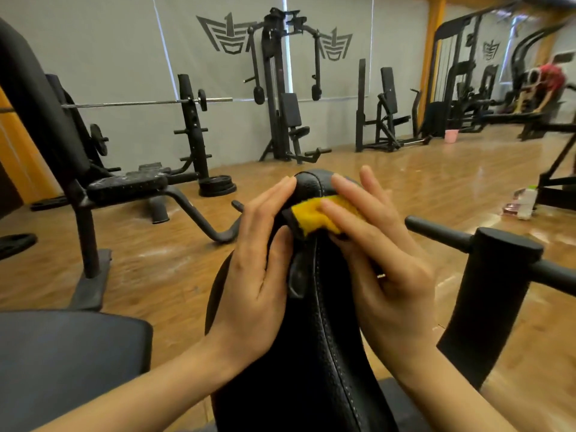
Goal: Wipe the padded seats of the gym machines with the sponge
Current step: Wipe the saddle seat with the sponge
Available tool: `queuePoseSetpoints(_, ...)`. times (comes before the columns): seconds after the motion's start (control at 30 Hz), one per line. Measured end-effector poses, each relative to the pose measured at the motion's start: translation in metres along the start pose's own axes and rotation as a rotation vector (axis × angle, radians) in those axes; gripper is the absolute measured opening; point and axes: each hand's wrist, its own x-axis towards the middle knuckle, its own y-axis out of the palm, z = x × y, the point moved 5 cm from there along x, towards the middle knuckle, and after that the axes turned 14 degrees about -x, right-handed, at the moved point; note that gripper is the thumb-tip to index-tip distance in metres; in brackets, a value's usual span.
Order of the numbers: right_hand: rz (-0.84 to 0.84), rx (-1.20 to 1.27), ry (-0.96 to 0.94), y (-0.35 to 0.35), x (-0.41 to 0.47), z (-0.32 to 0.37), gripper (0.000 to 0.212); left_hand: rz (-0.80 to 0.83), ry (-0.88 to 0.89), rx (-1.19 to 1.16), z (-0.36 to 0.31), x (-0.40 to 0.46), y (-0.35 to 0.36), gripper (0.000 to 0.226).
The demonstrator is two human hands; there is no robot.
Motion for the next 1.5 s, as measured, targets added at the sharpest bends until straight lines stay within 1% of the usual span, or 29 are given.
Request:
queuePoseSetpoints(0.07,-0.078,0.072,0.084,0.003,0.015,0.004,0.033,-0.024,-0.022,-0.054,0.003,0.001,0.0,0.04)
queuePoseSetpoints(0.1,-0.083,0.106,0.116,0.003,0.014,0.005,0.035,-0.039,-0.025,-0.05,0.003,0.001,-0.001,0.039)
queuePoseSetpoints(0.17,0.004,0.106,0.105,0.003,-0.006,0.007,0.035,-0.02,-0.021,-0.033,0.002,0.0,-0.001,0.042)
queuePoseSetpoints(0.23,0.102,0.079,0.025,0.0,-0.026,0.007,0.033,0.017,-0.013,0.004,0.0,-0.001,-0.002,0.047)
queuePoseSetpoints(0.27,0.123,0.049,-0.011,-0.001,-0.027,0.006,0.033,0.032,-0.003,0.02,-0.002,-0.001,-0.002,0.048)
queuePoseSetpoints(0.3,0.105,0.017,-0.028,-0.002,-0.02,0.004,0.033,0.043,0.001,0.02,-0.002,-0.001,-0.001,0.049)
queuePoseSetpoints(0.33,0.057,0.01,-0.007,-0.001,-0.006,0.003,0.032,0.041,-0.004,0.009,-0.003,0.0,0.0,0.047)
queuePoseSetpoints(0.4,-0.062,0.093,0.133,0.001,0.029,-0.006,0.03,0.007,-0.022,0.009,-0.001,0.0,-0.001,0.041)
queuePoseSetpoints(0.43,-0.09,0.16,0.199,0.002,0.042,-0.009,0.027,-0.002,-0.023,0.036,-0.002,0.001,-0.001,0.042)
queuePoseSetpoints(0.47,-0.094,0.192,0.231,0.003,0.049,-0.01,0.024,0.0,-0.018,0.062,-0.003,0.001,0.0,0.043)
queuePoseSetpoints(0.53,-0.059,0.154,0.227,0.002,0.044,-0.009,0.022,0.001,-0.008,0.069,-0.003,0.0,0.0,0.041)
queuePoseSetpoints(0.63,-0.07,0.09,0.181,-0.003,0.013,-0.009,0.028,0.008,-0.041,0.027,0.001,-0.001,-0.001,0.042)
queuePoseSetpoints(0.7,-0.1,0.064,0.211,-0.004,0.001,-0.009,0.031,0.024,-0.058,0.06,-0.001,-0.001,-0.001,0.045)
queuePoseSetpoints(0.77,-0.091,0.076,0.275,-0.006,0.002,-0.009,0.029,0.029,-0.104,0.072,-0.004,0.002,-0.003,0.047)
queuePoseSetpoints(0.83,-0.042,0.1,0.401,-0.01,0.018,-0.008,0.025,0.014,-0.184,0.06,-0.01,0.006,-0.005,0.046)
queuePoseSetpoints(0.9,-0.006,0.202,0.569,-0.014,0.039,-0.013,0.024,-0.03,-0.311,0.037,-0.016,0.011,-0.005,0.043)
queuePoseSetpoints(0.93,0.02,0.25,0.623,-0.014,0.047,-0.013,0.024,-0.062,-0.387,0.012,-0.019,0.014,-0.003,0.042)
queuePoseSetpoints(0.97,0.057,0.252,0.633,-0.014,0.053,-0.011,0.024,-0.104,-0.473,-0.02,-0.021,0.015,0.0,0.043)
queuePoseSetpoints(1.0,0.1,0.194,0.621,-0.015,0.054,-0.005,0.026,-0.158,-0.566,-0.053,-0.022,0.016,0.003,0.045)
queuePoseSetpoints(1.07,0.192,-0.008,0.572,-0.017,0.042,0.01,0.034,-0.26,-0.751,-0.099,-0.023,0.015,0.01,0.045)
queuePoseSetpoints(1.1,0.233,-0.106,0.535,-0.017,0.036,0.016,0.036,-0.283,-0.819,-0.091,-0.024,0.015,0.013,0.043)
queuePoseSetpoints(1.17,0.284,-0.211,0.498,-0.016,0.034,0.023,0.034,-0.274,-0.87,-0.033,-0.028,0.018,0.018,0.042)
queuePoseSetpoints(1.27,0.363,-0.217,0.577,-0.001,0.068,0.006,0.022,-0.264,-0.897,0.024,-0.031,0.022,0.023,0.047)
queuePoseSetpoints(1.3,0.435,-0.248,0.609,0.01,0.085,-0.004,0.02,-0.263,-0.909,0.04,-0.03,0.022,0.023,0.047)
queuePoseSetpoints(1.4,0.769,-0.321,0.714,0.041,0.115,-0.03,0.025,-0.25,-0.925,0.087,-0.031,0.026,0.025,0.049)
queuePoseSetpoints(1.43,0.813,-0.335,0.729,0.041,0.115,-0.029,0.024,-0.243,-0.935,0.097,-0.033,0.026,0.025,0.049)
queuePoseSetpoints(1.47,0.792,-0.337,0.739,0.034,0.11,-0.022,0.021,-0.231,-0.947,0.104,-0.035,0.026,0.026,0.049)
queuePoseSetpoints(1.5,0.719,-0.321,0.755,0.022,0.101,-0.01,0.018,-0.213,-0.957,0.109,-0.038,0.025,0.027,0.05)
